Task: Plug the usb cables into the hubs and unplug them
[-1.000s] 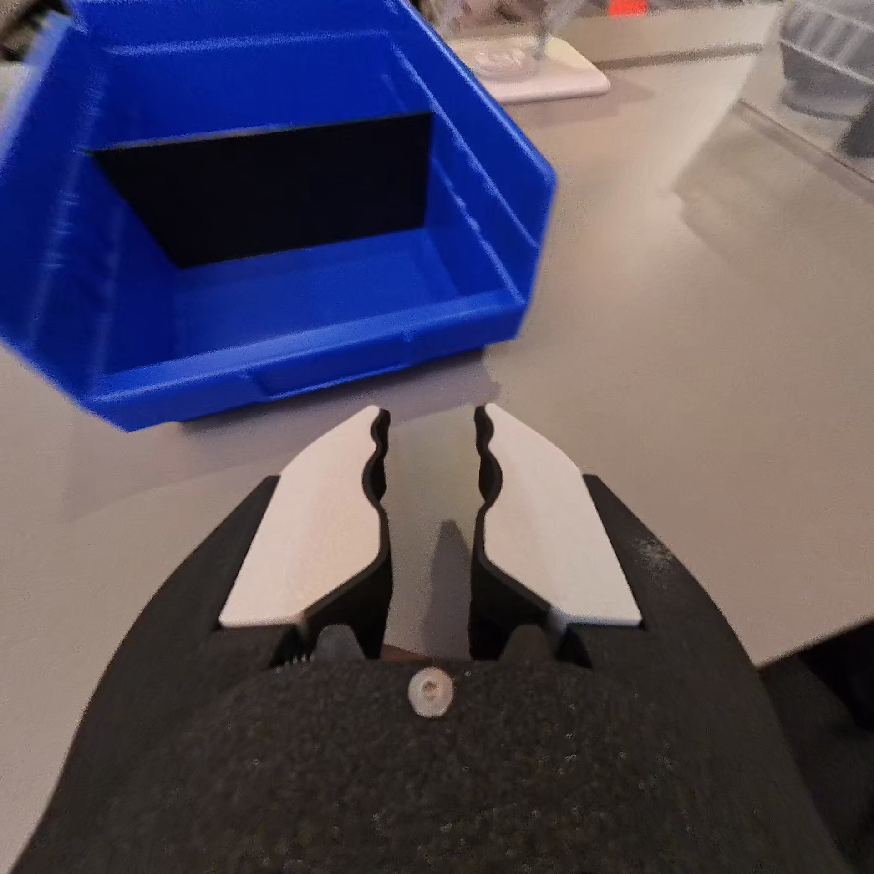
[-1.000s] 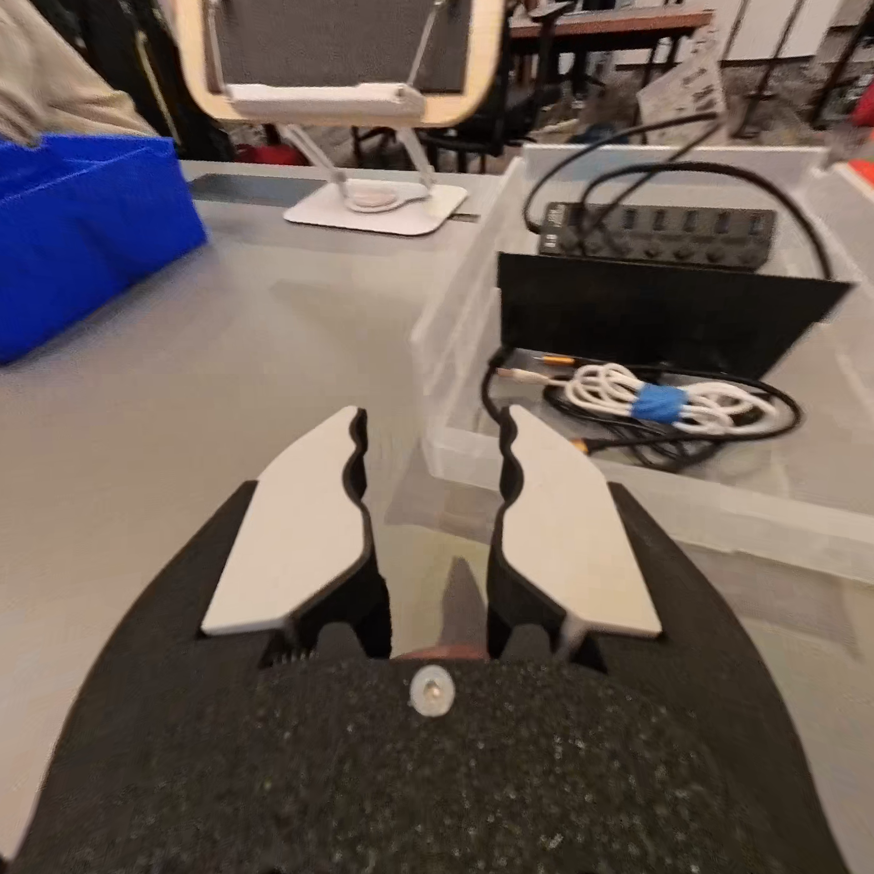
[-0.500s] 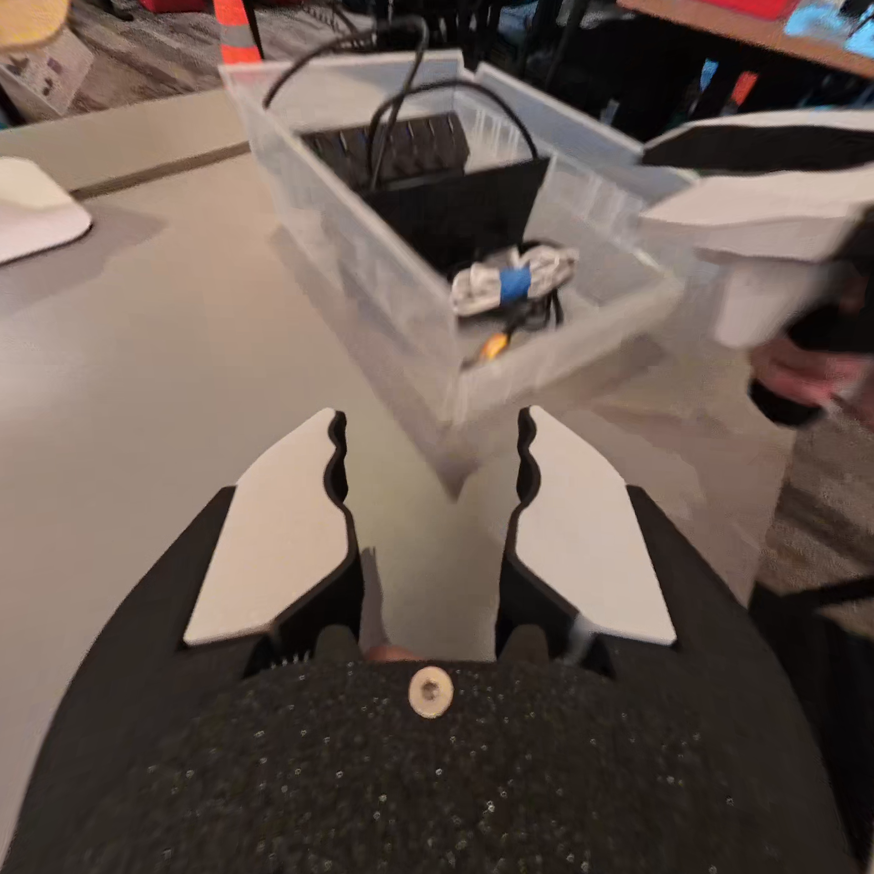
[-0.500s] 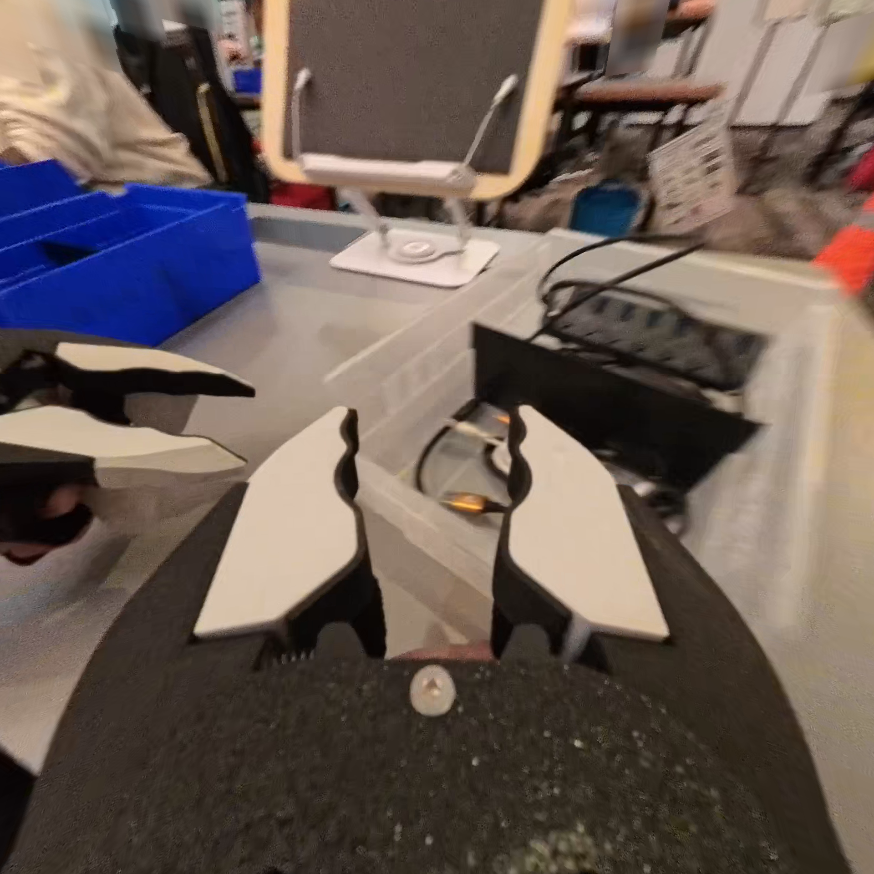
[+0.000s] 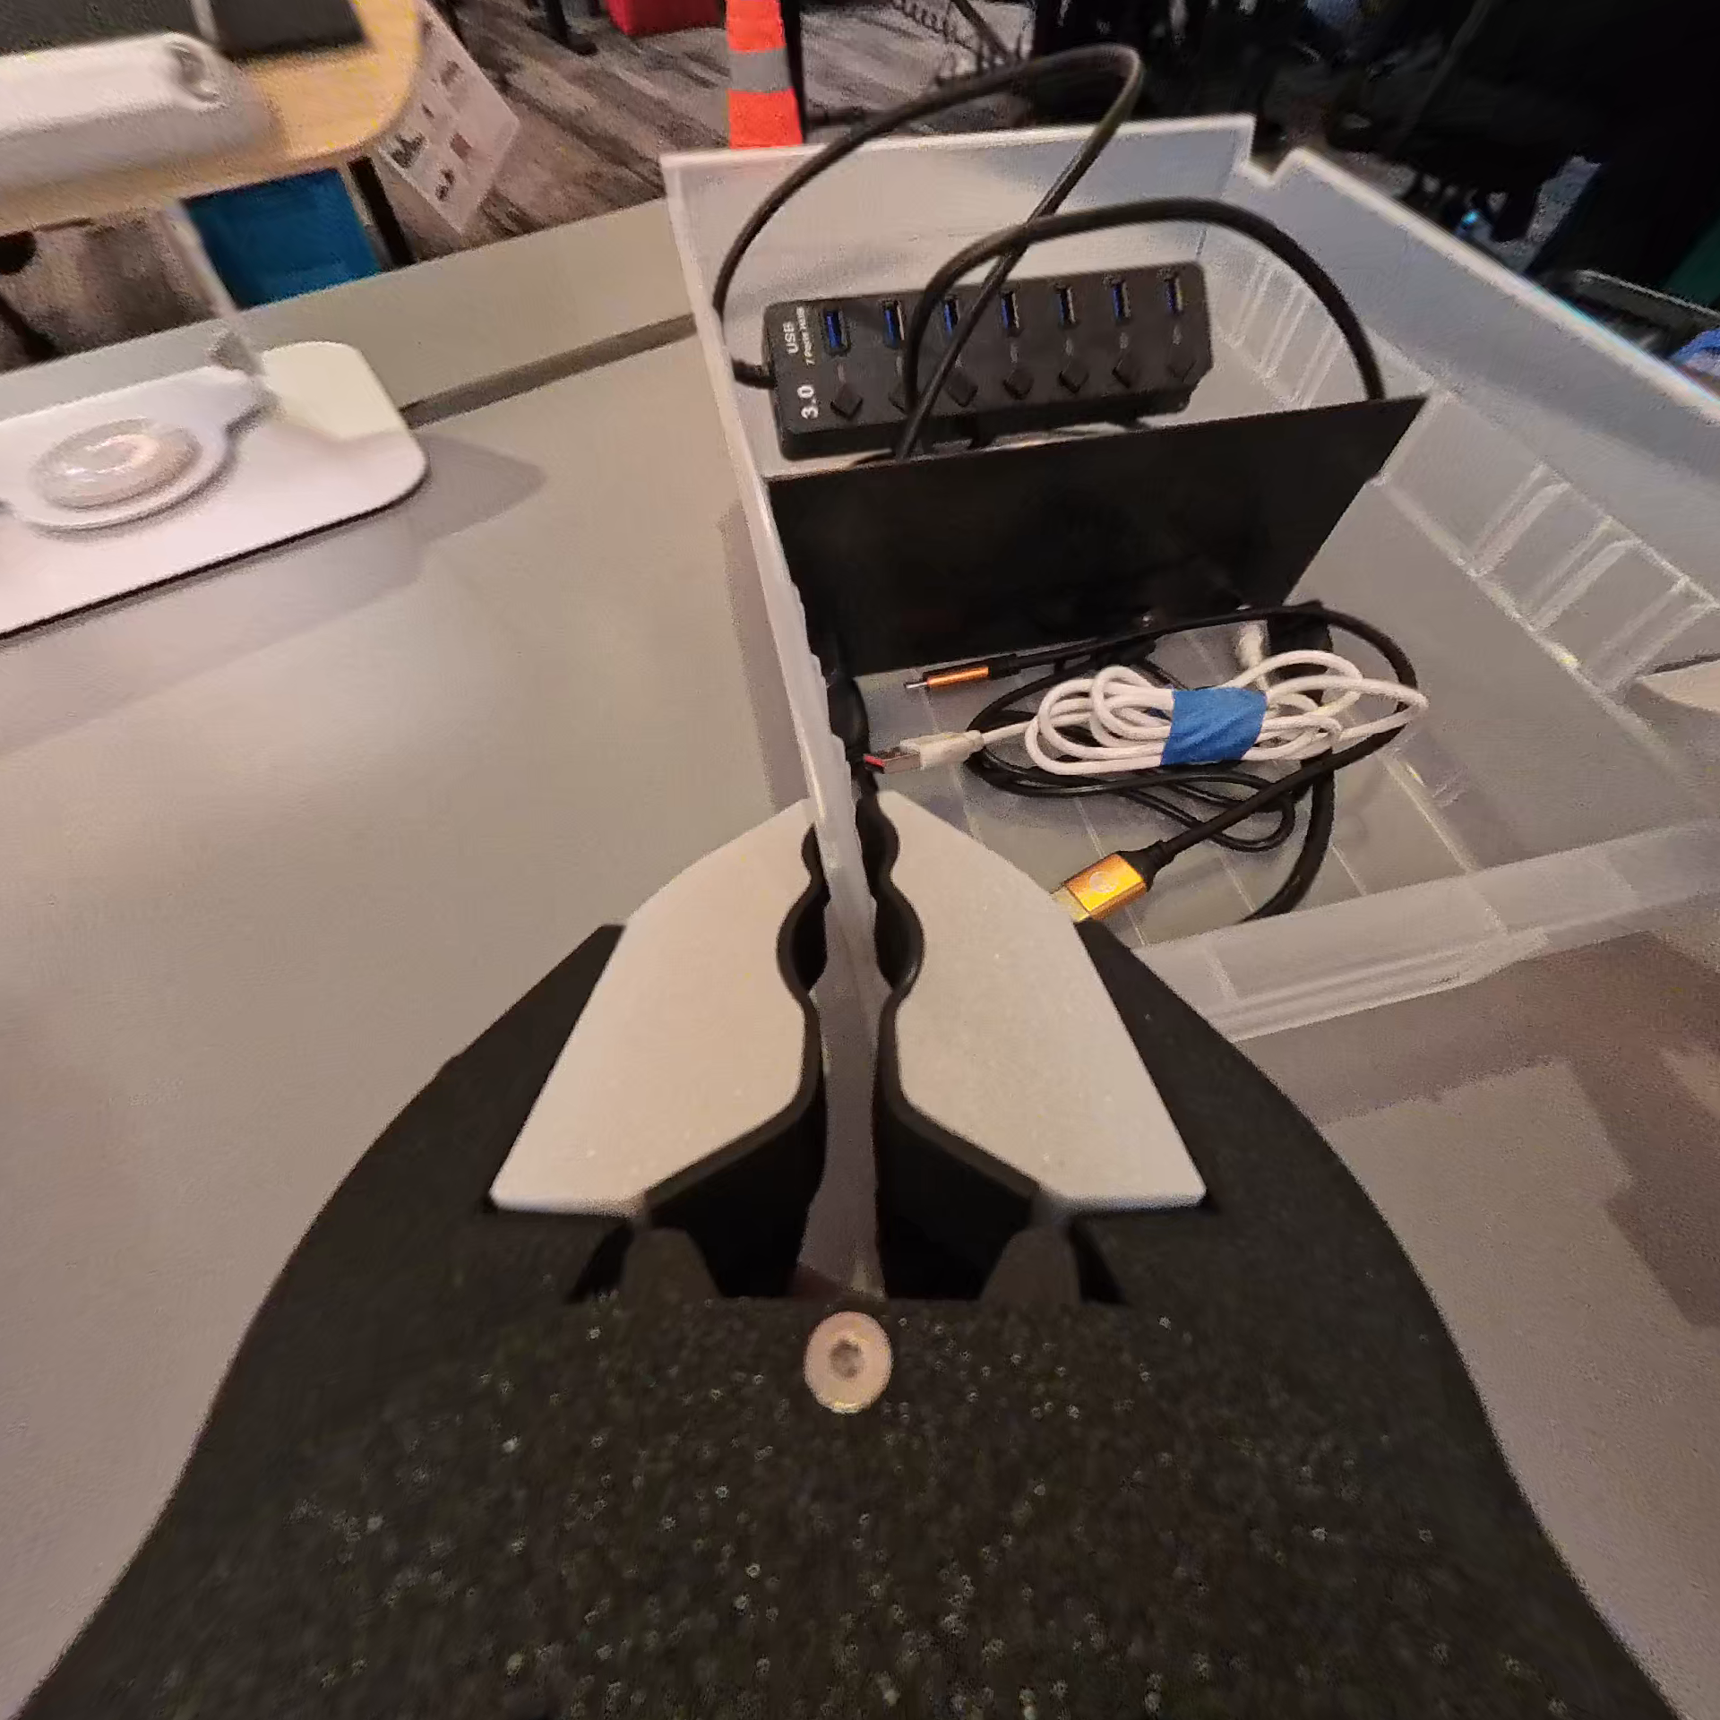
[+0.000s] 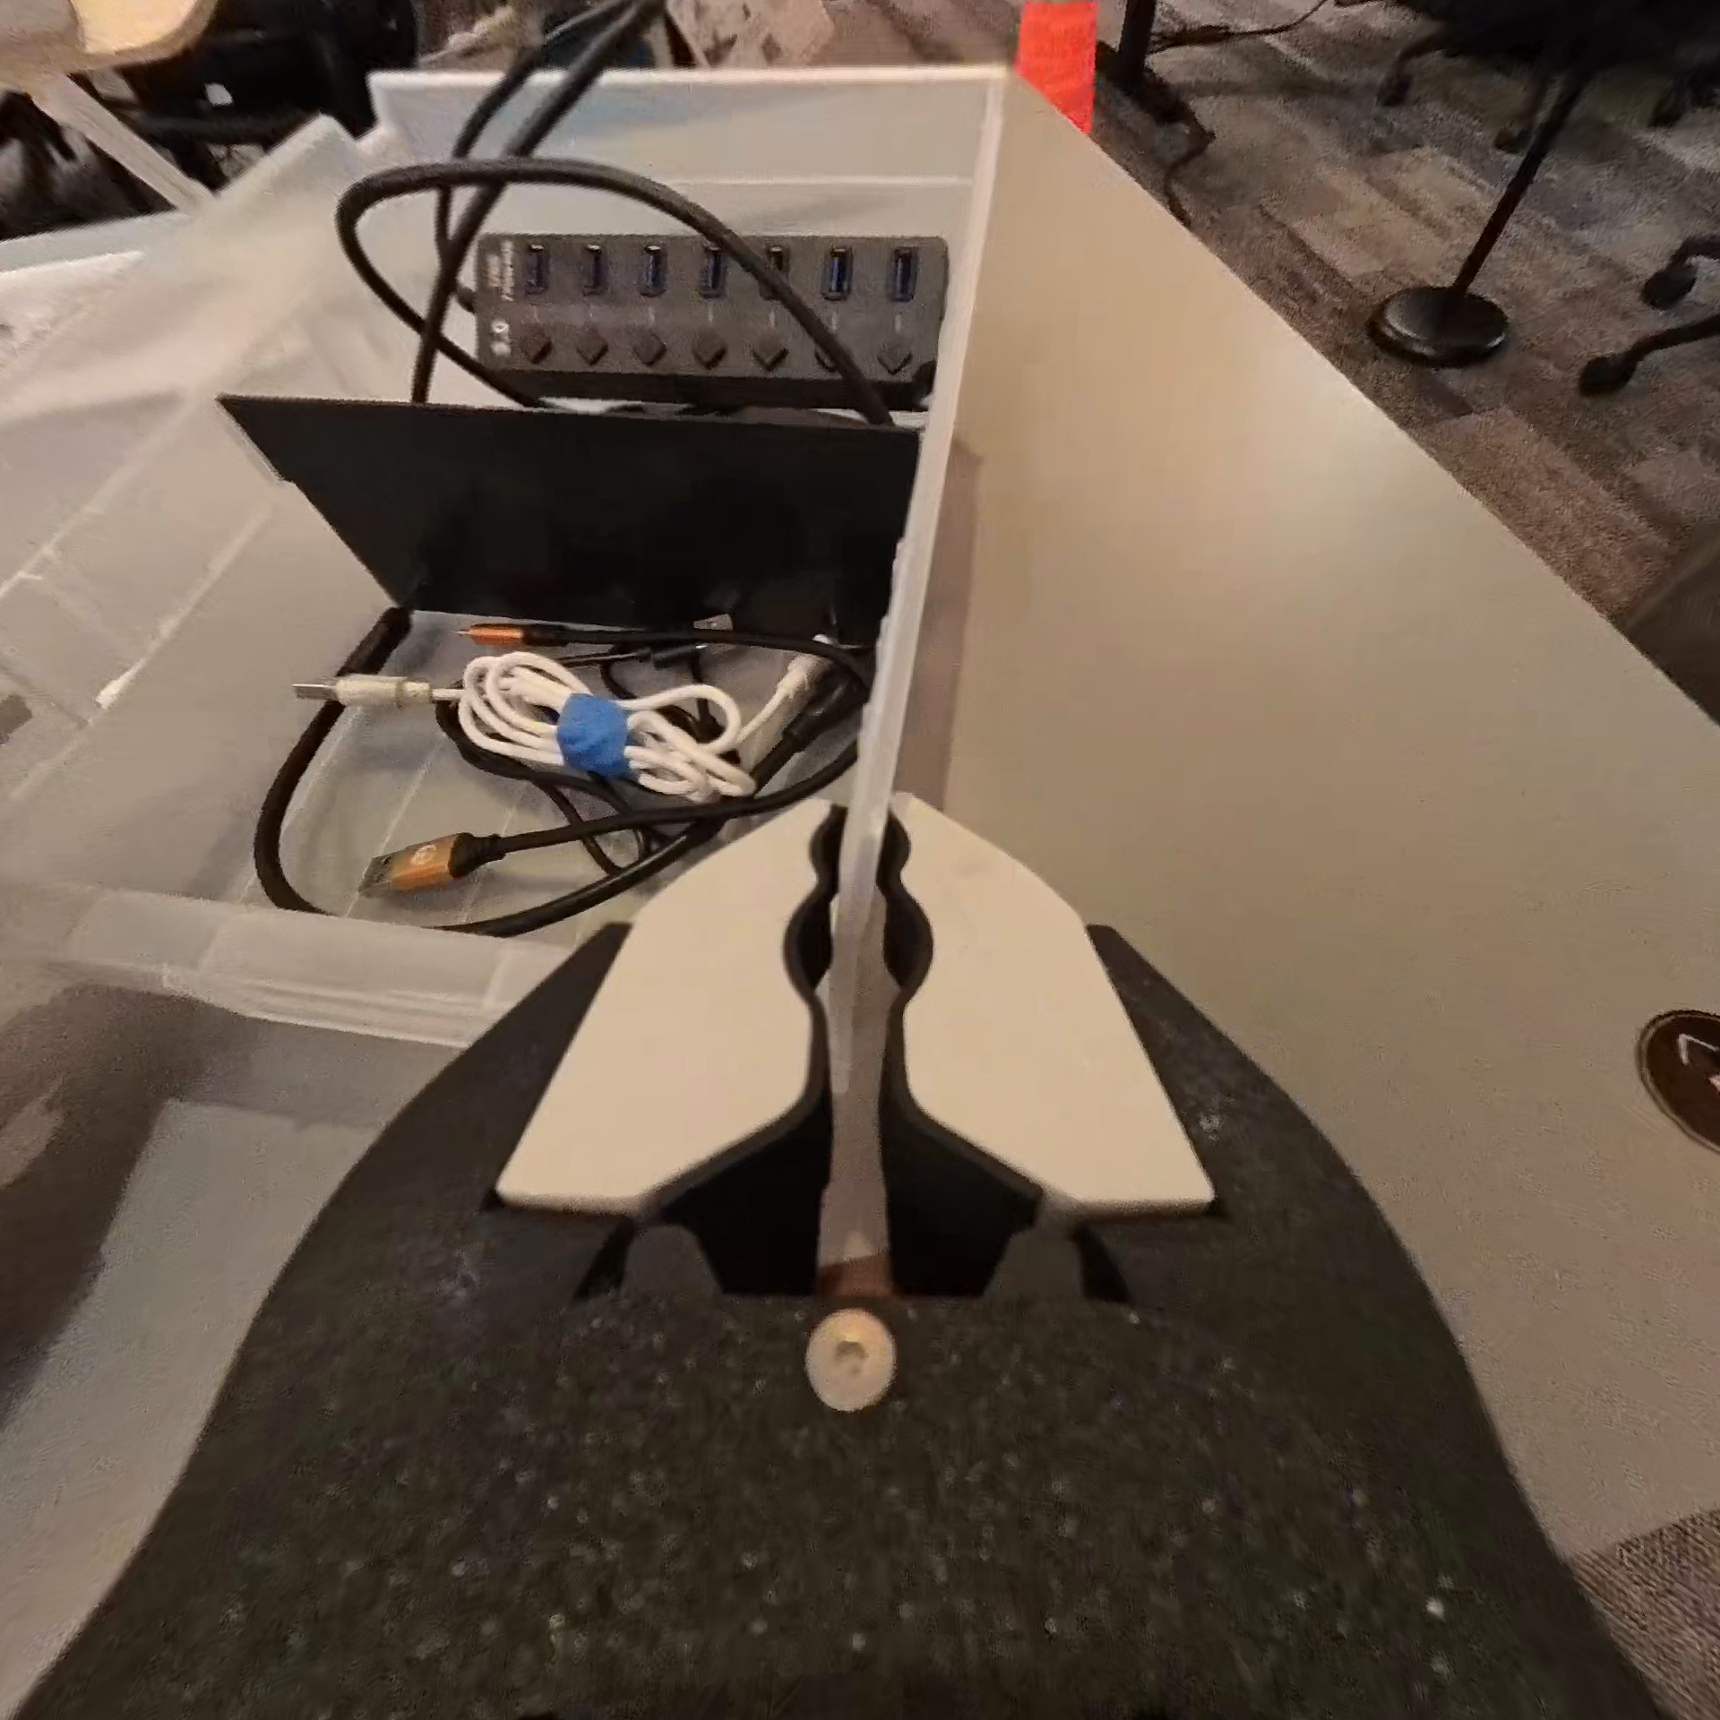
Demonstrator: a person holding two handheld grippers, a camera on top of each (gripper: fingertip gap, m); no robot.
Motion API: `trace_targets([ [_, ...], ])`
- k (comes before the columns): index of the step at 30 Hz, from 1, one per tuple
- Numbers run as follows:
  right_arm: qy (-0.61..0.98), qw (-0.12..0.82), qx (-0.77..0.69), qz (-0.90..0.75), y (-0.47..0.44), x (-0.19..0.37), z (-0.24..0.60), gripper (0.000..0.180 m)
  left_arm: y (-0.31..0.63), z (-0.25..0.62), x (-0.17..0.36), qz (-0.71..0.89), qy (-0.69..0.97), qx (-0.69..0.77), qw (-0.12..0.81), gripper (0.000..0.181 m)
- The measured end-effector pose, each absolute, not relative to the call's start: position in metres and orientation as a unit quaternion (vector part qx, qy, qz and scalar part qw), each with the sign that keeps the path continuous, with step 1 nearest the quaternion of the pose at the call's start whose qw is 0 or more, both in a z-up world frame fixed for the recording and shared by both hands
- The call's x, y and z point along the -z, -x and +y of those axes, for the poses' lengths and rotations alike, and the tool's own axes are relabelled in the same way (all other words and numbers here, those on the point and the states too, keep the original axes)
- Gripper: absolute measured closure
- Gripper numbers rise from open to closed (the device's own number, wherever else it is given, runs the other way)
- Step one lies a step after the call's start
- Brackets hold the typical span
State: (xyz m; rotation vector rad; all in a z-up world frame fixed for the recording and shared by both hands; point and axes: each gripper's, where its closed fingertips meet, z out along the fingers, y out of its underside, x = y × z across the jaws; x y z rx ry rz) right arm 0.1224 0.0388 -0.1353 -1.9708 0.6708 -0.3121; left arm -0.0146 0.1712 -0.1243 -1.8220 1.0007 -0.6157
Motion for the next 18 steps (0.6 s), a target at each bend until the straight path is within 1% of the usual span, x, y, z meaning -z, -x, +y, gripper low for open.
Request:
trace_targets([
  [2, 0.817, 0.490, 0.135, 0.271, -0.110, 0.132, 0.043, 0.177, 0.036, 0.171, 0.116, 0.391, 0.742, 0.245, 0.487, 0.177],
  [6, 0.807, 0.537, 0.125, 0.211, -0.055, 0.111, 0.078, 0.176, 0.105, 0.192, 0.099, 0.343, 0.748, 0.214, 0.526, 0.177],
  [8, 0.814, 0.544, 0.101, 0.178, -0.024, 0.107, 0.103, 0.176, 0.144, 0.205, 0.095, 0.319, 0.759, 0.189, 0.535, 0.177],
  [12, 0.832, 0.538, 0.073, 0.115, 0.028, 0.118, 0.151, 0.176, 0.204, 0.232, 0.108, 0.278, 0.785, 0.152, 0.532, 0.177],
  [15, 0.845, 0.523, 0.076, 0.089, 0.043, 0.132, 0.171, 0.176, 0.221, 0.246, 0.126, 0.262, 0.800, 0.149, 0.519, 0.176],
  [18, 0.845, 0.522, 0.046, 0.100, 0.041, 0.134, 0.177, 0.176, 0.219, 0.245, 0.126, 0.295, 0.800, 0.141, 0.504, 0.172],
])
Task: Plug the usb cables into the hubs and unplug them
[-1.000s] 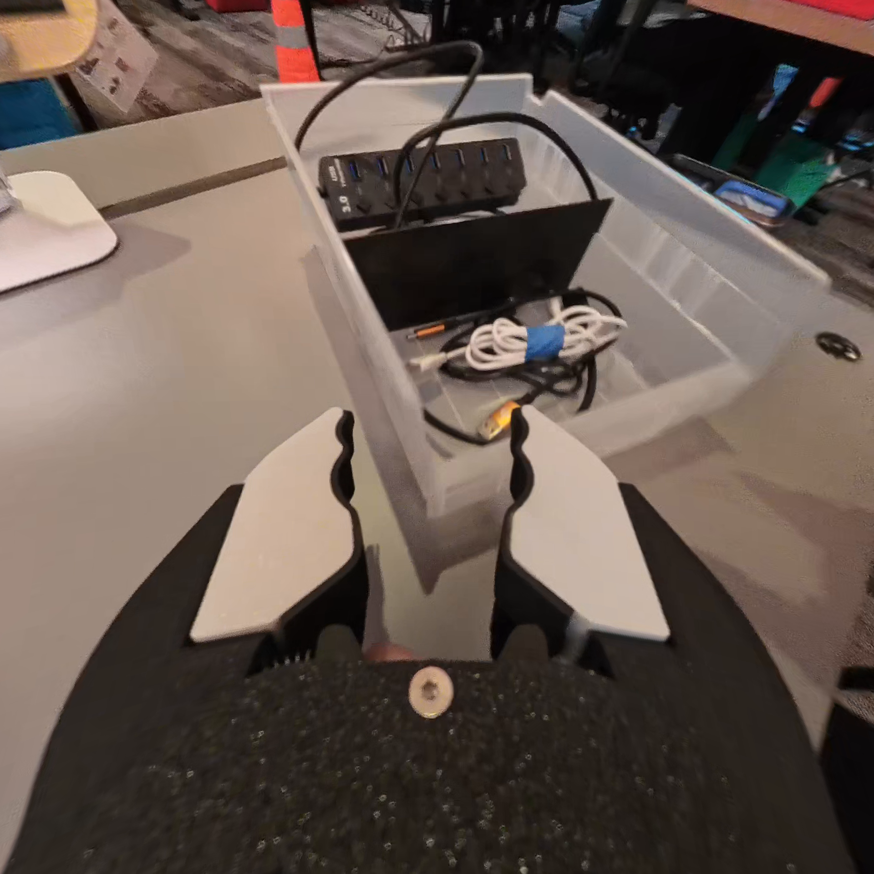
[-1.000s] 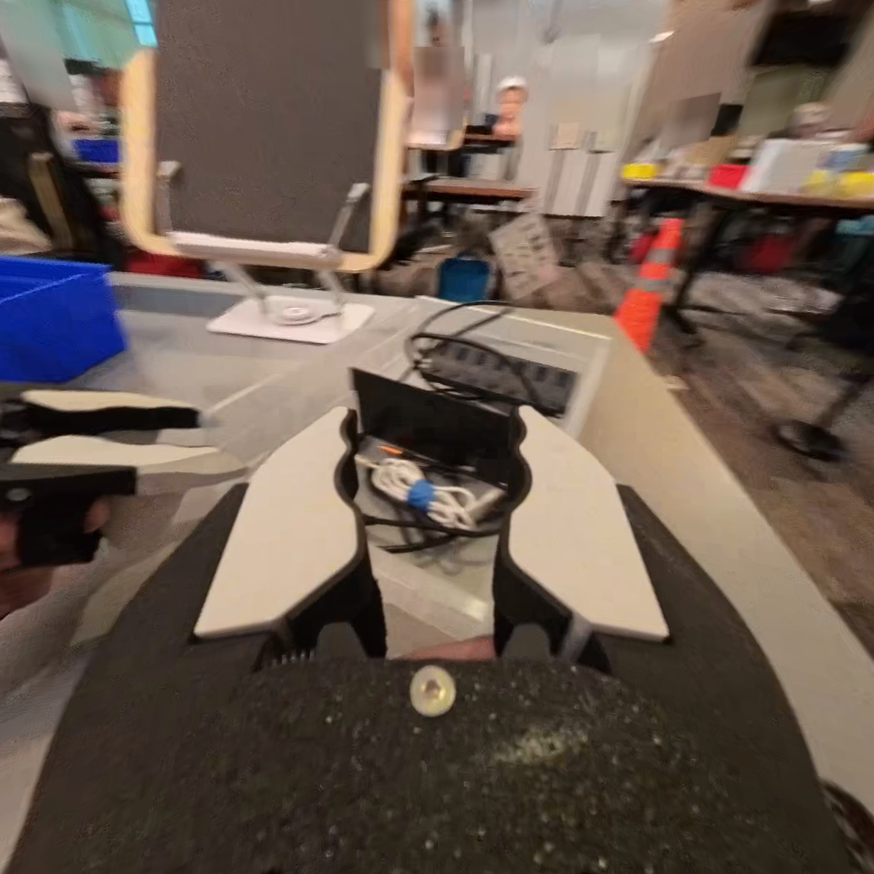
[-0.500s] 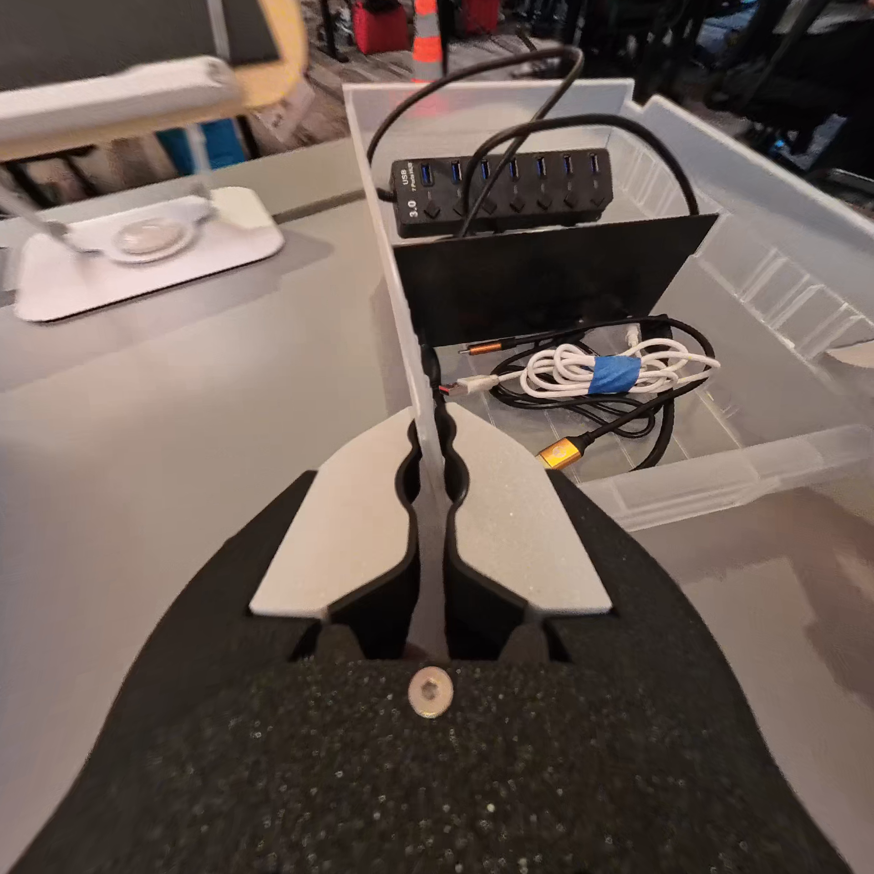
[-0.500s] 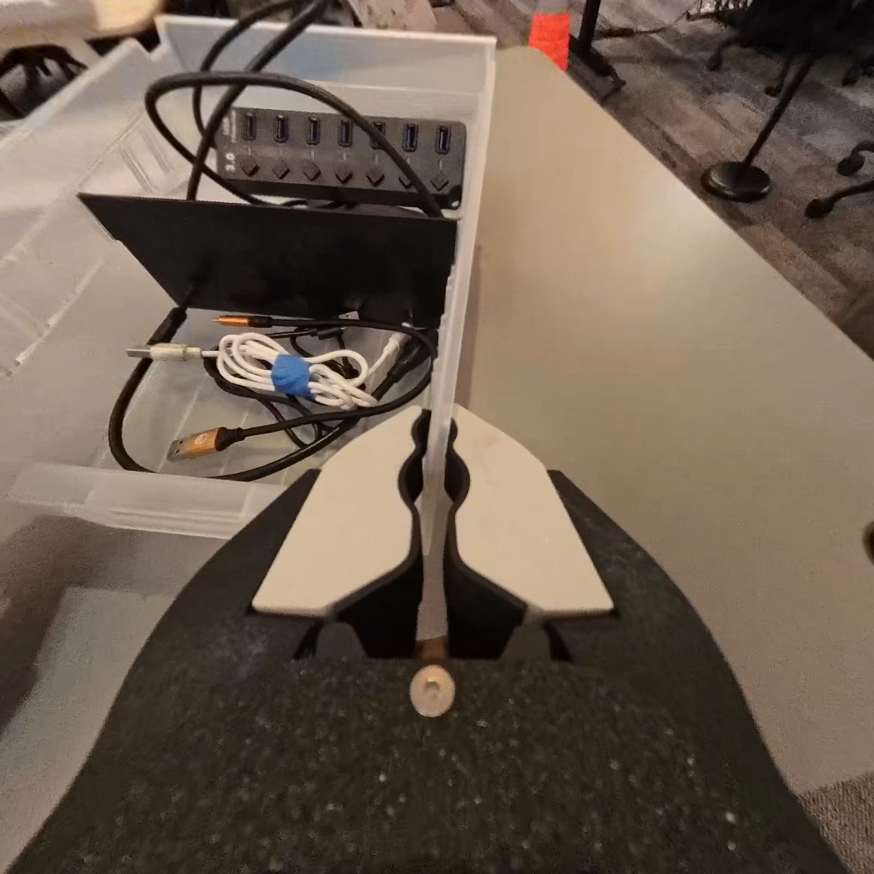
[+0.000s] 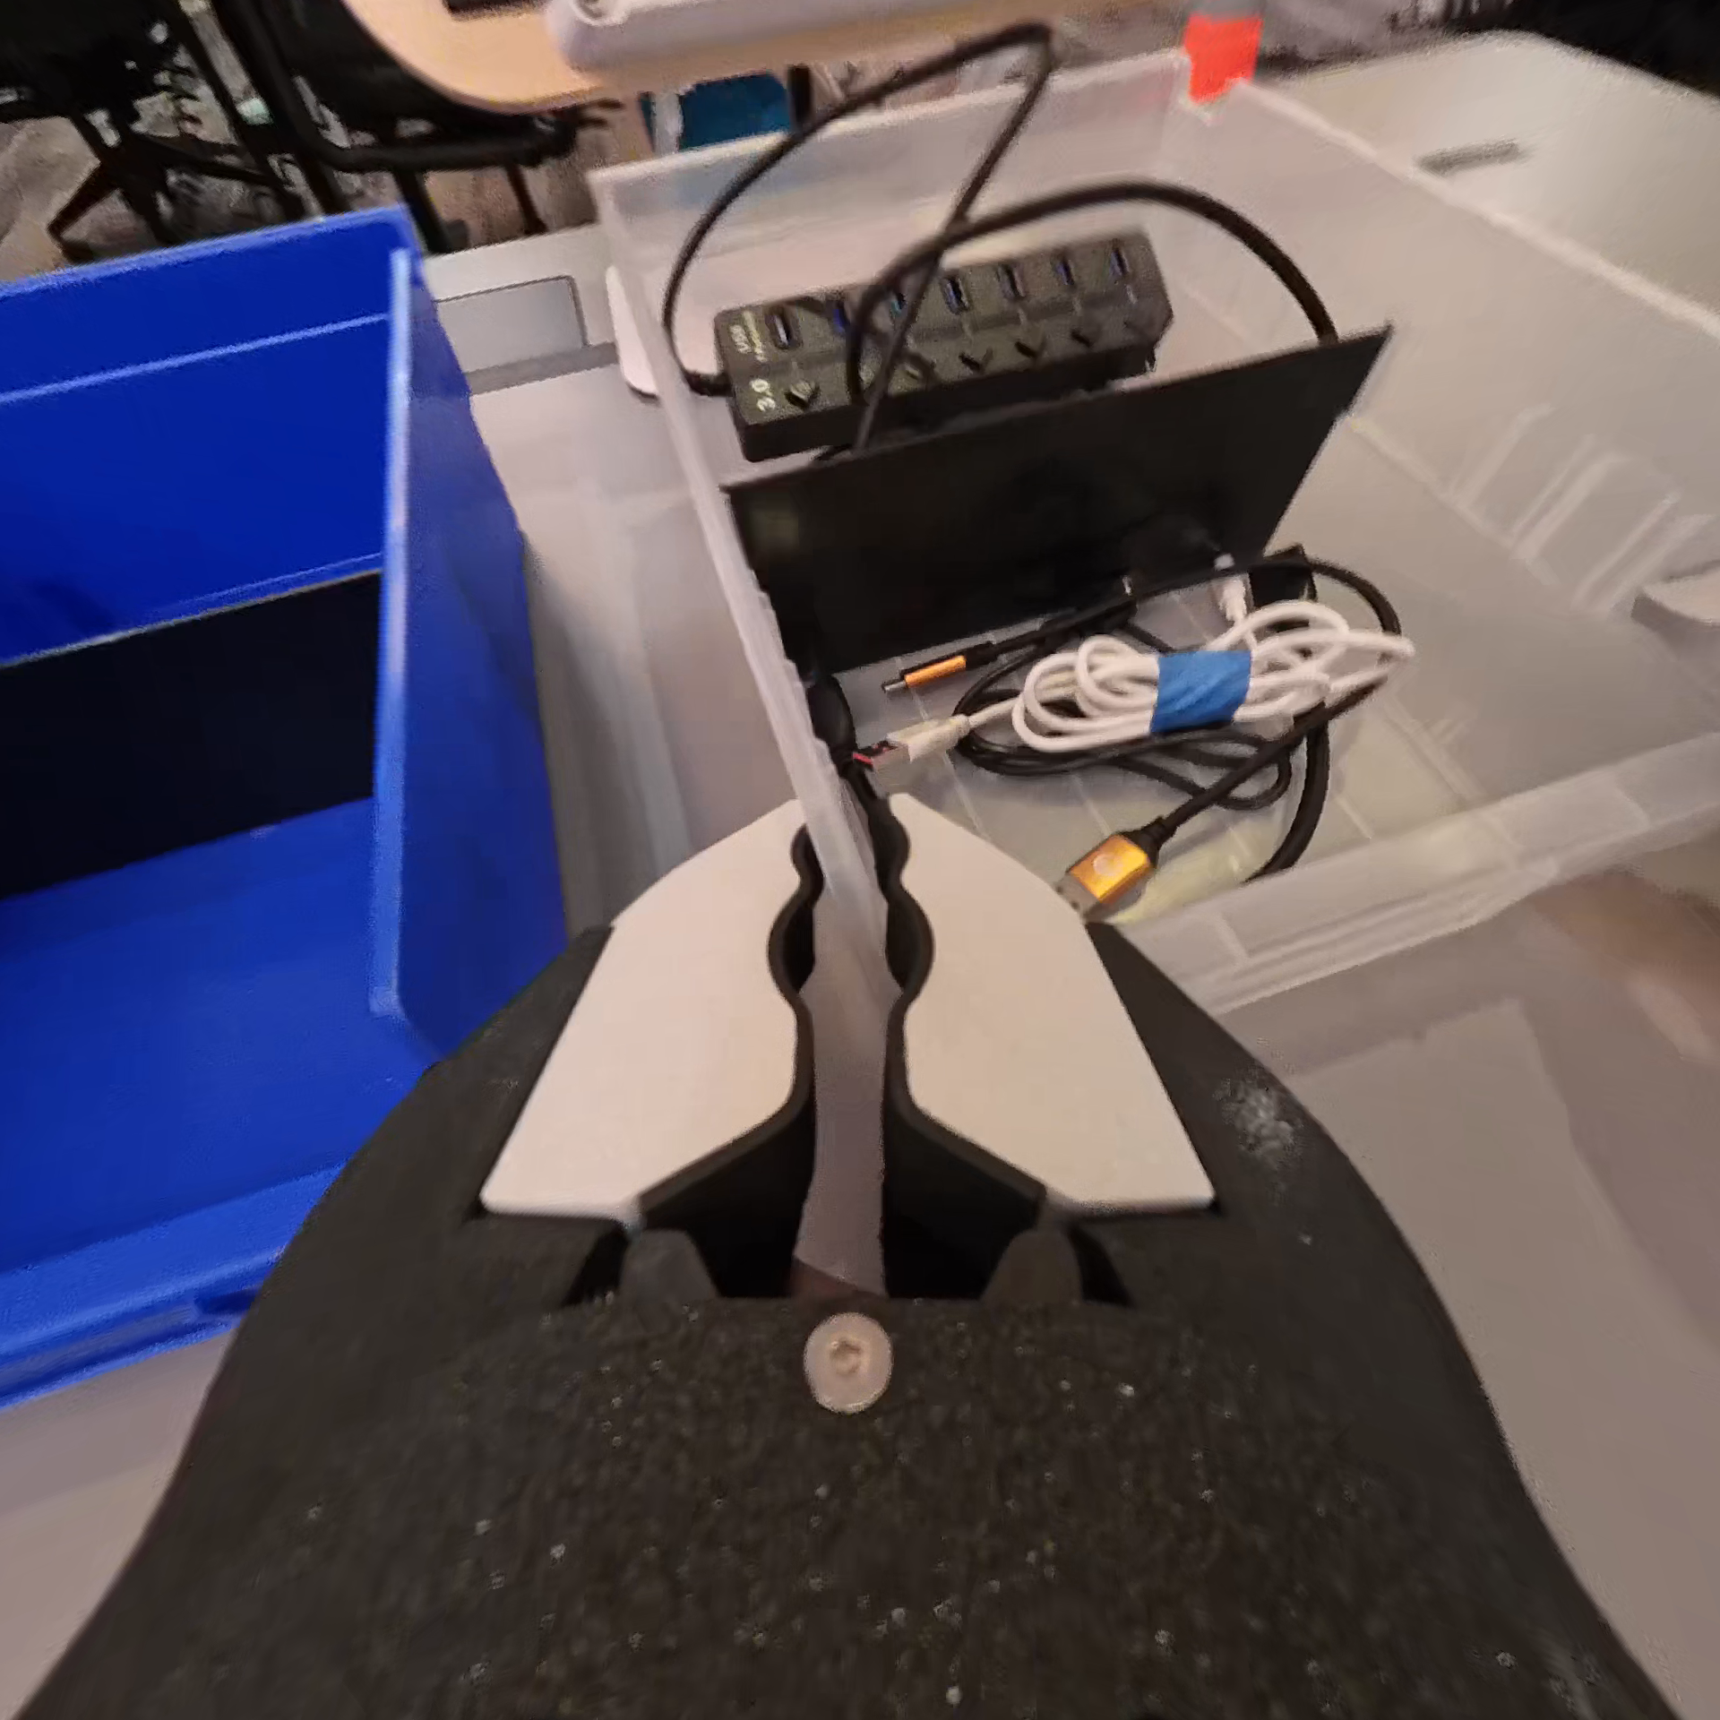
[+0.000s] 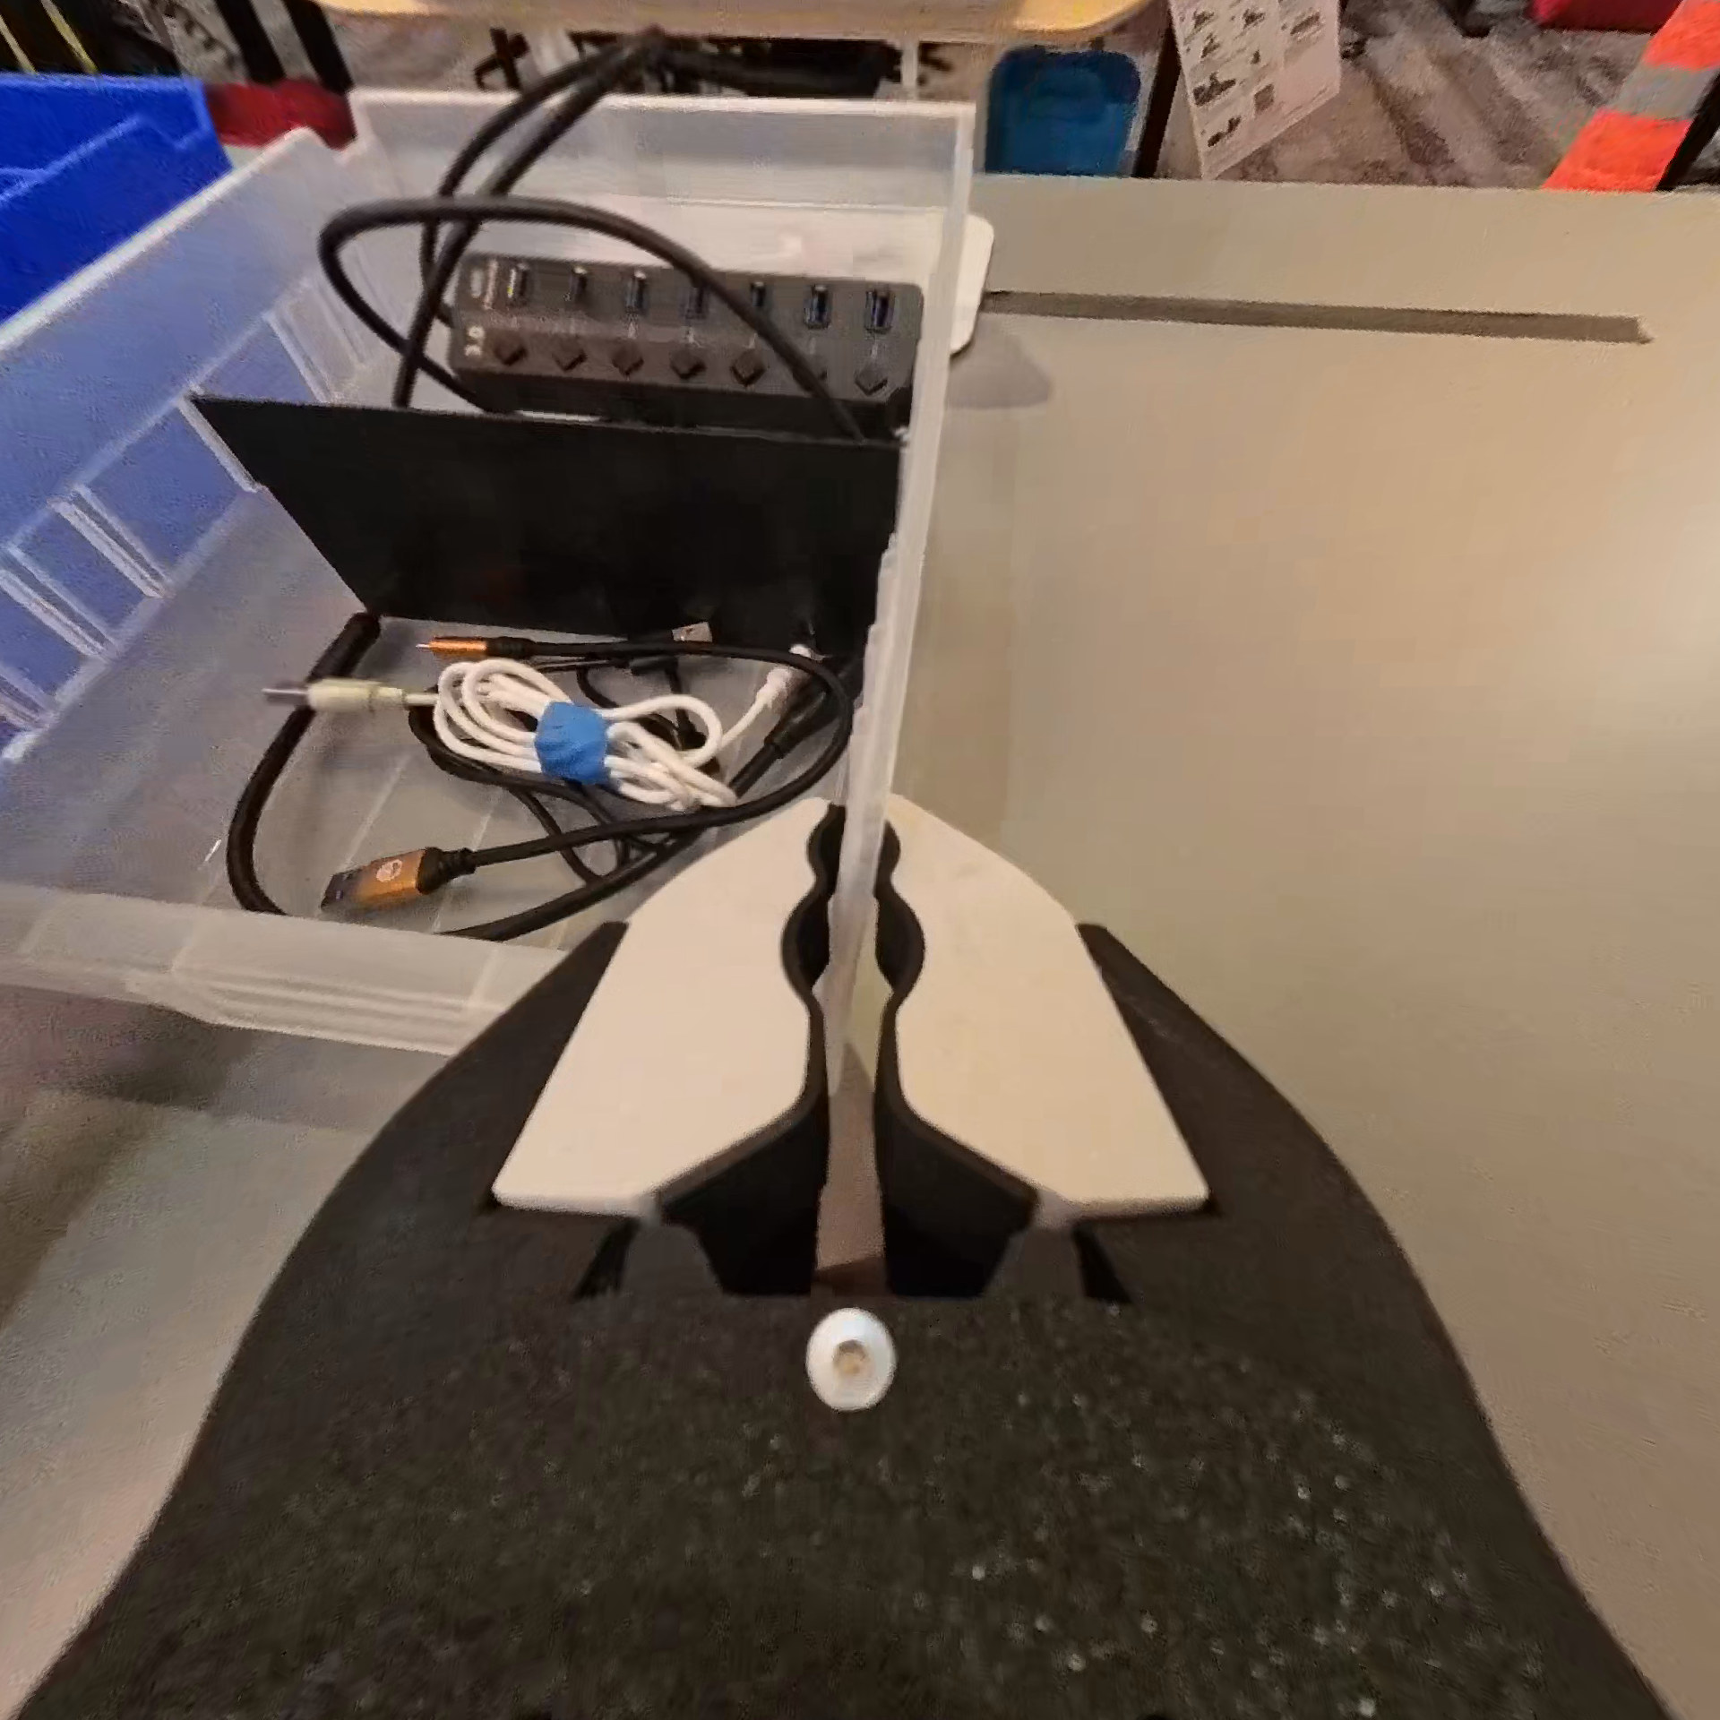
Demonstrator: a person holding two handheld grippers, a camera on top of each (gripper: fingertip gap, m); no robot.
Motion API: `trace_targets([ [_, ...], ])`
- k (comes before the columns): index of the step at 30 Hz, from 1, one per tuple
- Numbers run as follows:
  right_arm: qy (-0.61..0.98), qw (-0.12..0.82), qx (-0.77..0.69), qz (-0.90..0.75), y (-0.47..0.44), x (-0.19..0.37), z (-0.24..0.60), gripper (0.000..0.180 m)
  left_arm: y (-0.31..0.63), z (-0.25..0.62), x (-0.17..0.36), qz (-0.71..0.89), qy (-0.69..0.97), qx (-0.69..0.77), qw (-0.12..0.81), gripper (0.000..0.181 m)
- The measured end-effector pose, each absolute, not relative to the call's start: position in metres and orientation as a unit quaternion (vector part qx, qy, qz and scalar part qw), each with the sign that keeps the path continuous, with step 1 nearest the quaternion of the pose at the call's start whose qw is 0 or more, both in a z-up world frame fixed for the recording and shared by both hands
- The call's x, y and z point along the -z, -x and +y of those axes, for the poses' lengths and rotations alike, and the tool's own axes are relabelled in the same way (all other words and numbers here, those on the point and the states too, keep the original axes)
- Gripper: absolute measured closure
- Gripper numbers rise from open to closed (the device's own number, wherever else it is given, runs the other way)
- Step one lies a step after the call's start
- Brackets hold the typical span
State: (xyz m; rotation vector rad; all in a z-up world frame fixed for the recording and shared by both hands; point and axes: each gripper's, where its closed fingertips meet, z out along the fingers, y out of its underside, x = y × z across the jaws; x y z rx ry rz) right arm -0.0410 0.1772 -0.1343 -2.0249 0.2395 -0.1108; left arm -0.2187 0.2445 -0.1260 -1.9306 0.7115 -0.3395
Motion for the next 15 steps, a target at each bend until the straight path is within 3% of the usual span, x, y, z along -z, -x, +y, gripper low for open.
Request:
trace_targets([
  [3, 0.843, 0.531, 0.055, 0.058, 0.039, 0.127, 0.167, 0.166, 0.228, 0.224, 0.101, 0.299, 0.785, 0.182, 0.511, 0.145],
  [6, 0.835, 0.545, 0.073, -0.001, 0.045, 0.107, 0.135, 0.156, 0.275, 0.198, 0.060, 0.259, 0.764, 0.285, 0.518, 0.147],
  [10, 0.834, 0.547, -0.012, -0.078, 0.097, 0.105, 0.095, 0.158, 0.431, 0.258, 0.089, 0.204, 0.822, 0.107, 0.521, 0.145],
  [12, 0.836, 0.539, -0.063, -0.080, 0.128, 0.112, 0.088, 0.158, 0.477, 0.287, 0.103, 0.171, 0.847, 0.116, 0.490, 0.131],
  [15, 0.842, 0.517, -0.120, -0.098, 0.180, 0.125, 0.095, 0.157, 0.485, 0.318, 0.113, 0.175, 0.847, 0.161, 0.475, 0.124],
])
